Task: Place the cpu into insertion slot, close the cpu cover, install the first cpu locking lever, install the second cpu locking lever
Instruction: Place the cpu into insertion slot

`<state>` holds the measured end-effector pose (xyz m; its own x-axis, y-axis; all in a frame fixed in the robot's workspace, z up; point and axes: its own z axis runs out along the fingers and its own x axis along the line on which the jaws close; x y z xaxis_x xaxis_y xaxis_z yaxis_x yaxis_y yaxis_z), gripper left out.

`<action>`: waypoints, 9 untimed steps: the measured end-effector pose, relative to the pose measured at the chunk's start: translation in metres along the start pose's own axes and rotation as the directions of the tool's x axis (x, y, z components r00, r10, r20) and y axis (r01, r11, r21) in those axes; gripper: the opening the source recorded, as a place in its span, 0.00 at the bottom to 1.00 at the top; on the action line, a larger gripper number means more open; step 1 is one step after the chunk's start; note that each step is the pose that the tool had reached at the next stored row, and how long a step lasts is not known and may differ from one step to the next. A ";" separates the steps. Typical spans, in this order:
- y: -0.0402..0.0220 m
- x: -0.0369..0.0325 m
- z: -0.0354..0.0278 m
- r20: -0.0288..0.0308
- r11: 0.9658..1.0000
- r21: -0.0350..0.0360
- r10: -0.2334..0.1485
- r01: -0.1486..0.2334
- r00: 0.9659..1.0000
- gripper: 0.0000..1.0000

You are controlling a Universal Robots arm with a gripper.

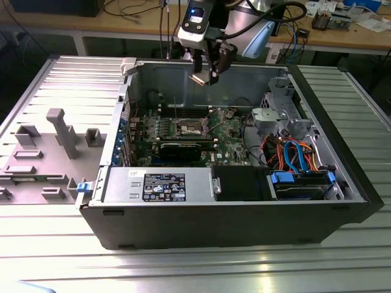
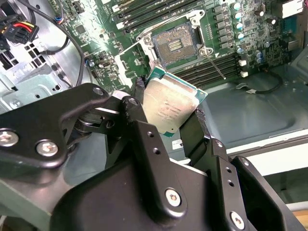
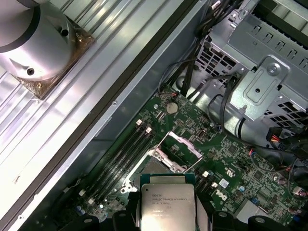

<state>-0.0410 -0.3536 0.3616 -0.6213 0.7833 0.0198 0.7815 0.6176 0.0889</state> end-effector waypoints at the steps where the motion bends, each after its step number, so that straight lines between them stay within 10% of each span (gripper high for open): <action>1: 0.0000 0.0000 0.0000 0.001 1.000 0.000 0.012 -0.012 1.000 0.54; 9: 0.0000 0.0000 0.0000 0.004 0.999 -0.001 0.044 -0.044 0.999 0.54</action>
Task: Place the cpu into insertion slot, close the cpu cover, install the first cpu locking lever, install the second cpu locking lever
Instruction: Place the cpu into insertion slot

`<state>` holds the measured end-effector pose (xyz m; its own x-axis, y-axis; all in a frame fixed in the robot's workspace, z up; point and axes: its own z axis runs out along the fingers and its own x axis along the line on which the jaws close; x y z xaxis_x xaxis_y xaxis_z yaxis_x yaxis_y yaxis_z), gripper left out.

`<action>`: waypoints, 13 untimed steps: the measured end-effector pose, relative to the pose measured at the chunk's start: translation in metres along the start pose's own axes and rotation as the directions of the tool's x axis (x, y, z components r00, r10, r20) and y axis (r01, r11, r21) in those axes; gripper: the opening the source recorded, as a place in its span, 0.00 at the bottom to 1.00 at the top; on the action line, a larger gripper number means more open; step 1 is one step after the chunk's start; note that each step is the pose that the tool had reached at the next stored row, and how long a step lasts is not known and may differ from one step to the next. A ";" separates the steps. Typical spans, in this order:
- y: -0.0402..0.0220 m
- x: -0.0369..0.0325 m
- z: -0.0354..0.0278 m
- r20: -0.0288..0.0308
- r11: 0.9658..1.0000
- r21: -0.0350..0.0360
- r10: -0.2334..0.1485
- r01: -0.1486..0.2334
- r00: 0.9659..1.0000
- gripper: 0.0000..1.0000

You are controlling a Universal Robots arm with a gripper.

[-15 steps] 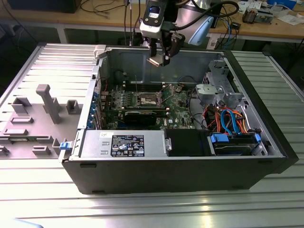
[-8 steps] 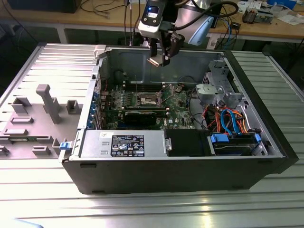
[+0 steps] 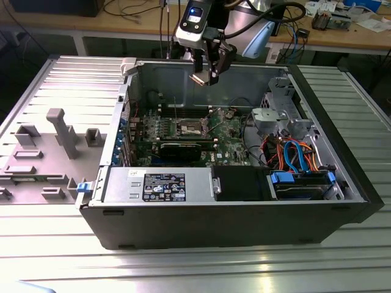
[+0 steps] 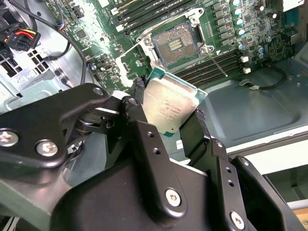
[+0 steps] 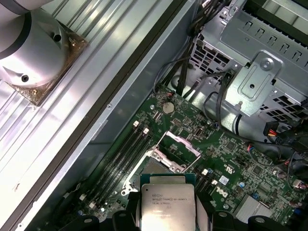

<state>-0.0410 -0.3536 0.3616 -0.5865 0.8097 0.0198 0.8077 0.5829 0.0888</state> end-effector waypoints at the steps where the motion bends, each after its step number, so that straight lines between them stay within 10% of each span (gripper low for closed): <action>1: 0.0000 0.0000 0.0000 0.000 1.000 0.000 0.000 0.000 1.000 0.54; 13: 0.0000 0.0000 0.0001 0.003 1.000 -0.001 0.030 -0.030 1.000 0.54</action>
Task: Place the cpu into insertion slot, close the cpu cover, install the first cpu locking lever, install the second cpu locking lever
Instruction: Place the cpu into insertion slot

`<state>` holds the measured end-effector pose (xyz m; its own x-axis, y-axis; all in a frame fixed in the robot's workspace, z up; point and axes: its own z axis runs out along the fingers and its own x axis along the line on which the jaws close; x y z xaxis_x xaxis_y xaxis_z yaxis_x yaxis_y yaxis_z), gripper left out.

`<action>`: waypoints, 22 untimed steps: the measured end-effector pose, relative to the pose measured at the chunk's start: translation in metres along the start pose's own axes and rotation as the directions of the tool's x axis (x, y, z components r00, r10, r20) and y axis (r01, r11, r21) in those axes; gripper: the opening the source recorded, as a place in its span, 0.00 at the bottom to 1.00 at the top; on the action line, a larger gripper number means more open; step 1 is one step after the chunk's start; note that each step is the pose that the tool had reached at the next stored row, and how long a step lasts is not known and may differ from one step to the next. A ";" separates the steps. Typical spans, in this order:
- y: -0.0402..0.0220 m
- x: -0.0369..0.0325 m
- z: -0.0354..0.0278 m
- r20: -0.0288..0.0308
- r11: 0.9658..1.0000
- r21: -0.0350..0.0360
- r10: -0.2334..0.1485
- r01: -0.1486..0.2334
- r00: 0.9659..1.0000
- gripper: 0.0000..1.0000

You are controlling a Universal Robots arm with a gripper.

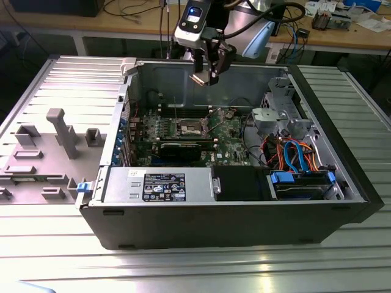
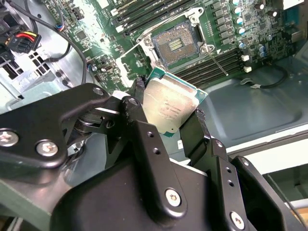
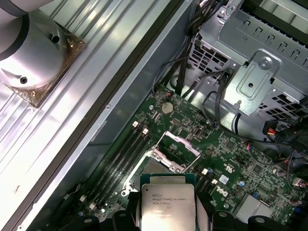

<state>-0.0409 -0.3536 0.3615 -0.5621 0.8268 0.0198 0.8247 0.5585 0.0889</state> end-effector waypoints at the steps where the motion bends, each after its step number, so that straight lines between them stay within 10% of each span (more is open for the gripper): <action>1: 0.0000 0.0000 0.0001 0.001 1.000 0.000 0.013 -0.013 1.000 0.54; 11: -0.0004 -0.0006 0.0015 0.007 0.997 -0.002 0.080 -0.080 0.997 0.54; 17: -0.0005 -0.0005 0.0025 0.016 0.982 -0.005 0.187 -0.187 0.982 0.54; 22: -0.0005 -0.0005 0.0025 0.017 0.982 -0.005 0.190 -0.190 0.982 0.54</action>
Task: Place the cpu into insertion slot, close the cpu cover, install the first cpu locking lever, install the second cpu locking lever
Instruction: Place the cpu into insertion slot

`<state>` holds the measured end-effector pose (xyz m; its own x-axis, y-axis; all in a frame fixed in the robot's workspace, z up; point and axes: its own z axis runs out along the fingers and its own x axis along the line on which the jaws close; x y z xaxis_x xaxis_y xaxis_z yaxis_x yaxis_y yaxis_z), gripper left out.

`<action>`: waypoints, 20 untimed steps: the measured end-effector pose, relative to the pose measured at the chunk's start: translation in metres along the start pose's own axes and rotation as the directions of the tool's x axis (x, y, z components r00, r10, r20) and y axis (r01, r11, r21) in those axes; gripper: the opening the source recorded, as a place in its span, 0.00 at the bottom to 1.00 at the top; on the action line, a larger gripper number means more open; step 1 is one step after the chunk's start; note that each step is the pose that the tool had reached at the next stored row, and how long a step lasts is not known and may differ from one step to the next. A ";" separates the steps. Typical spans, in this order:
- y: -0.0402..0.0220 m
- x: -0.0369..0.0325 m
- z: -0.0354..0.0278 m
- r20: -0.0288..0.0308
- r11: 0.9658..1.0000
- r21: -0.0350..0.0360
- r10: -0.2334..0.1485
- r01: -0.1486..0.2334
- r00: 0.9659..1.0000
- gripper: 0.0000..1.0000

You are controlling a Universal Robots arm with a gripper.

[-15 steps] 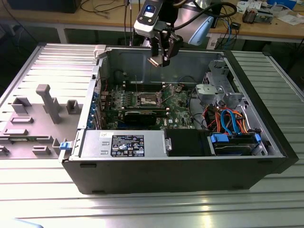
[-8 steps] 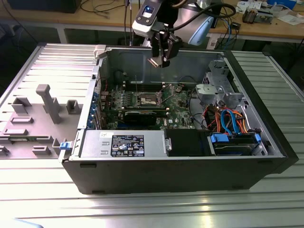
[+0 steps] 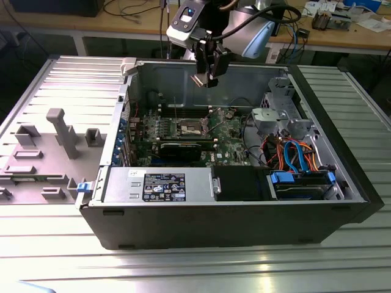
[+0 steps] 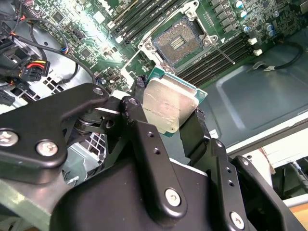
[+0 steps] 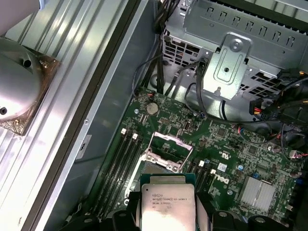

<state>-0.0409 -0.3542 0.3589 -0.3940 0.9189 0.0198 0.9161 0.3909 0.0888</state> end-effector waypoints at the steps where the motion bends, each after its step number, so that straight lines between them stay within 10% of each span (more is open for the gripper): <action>1: 0.0000 0.0000 0.0000 0.000 1.000 0.000 0.000 0.000 1.000 0.54; 10: 0.0000 0.0000 0.0000 0.000 1.000 0.000 0.001 -0.001 1.000 0.54; 20: 0.0000 0.0000 0.0003 0.010 0.993 -0.003 0.116 -0.116 0.993 0.54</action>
<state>-0.0409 -0.3542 0.3586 -0.2842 0.9586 0.0198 0.9555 0.2815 0.0888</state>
